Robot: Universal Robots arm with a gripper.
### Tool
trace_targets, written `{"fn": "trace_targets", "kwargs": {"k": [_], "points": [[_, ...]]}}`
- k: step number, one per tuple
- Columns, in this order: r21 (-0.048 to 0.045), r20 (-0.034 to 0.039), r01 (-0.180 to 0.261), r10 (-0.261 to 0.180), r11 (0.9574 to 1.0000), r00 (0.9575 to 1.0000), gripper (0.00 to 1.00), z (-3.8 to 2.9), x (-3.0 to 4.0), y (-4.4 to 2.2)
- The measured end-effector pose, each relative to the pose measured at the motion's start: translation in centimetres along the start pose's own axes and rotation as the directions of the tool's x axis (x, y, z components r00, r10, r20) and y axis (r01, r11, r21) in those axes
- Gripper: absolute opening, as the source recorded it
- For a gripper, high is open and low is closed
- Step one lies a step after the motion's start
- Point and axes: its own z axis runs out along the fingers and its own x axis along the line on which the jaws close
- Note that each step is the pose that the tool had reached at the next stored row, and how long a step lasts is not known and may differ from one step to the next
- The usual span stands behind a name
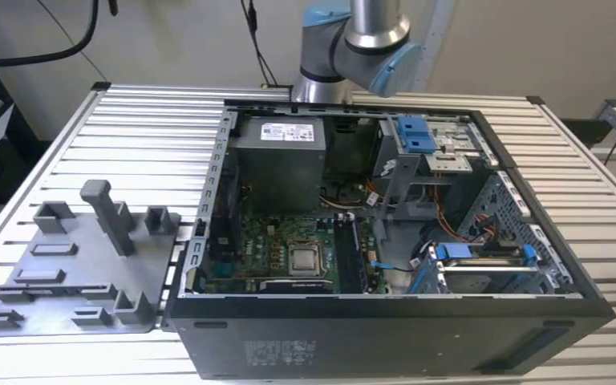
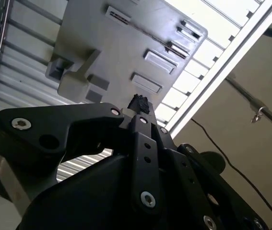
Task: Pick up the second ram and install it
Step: 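Pick up the second ram and move it above second insertion slot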
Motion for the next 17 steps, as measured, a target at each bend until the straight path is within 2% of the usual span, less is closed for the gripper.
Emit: {"fn": "trace_targets", "kwargs": {"k": [6, 9, 13, 17], "points": [[0.0023, -0.0022, 0.047, -0.047, 0.9989, 0.9989, 0.11, 0.00, 0.00, 0.00], [0.0095, -0.0043, 0.085, -0.085, 0.9963, 0.9963, 0.11, 0.00, 0.00, 0.00], [0.0178, -0.0078, 0.147, -0.147, 0.9890, 0.9891, 0.11, 0.00, 0.00, 0.00], [0.0206, -0.0113, 0.209, -0.208, 0.9778, 0.9780, 0.11, 0.00, 0.00, 0.00]]}}
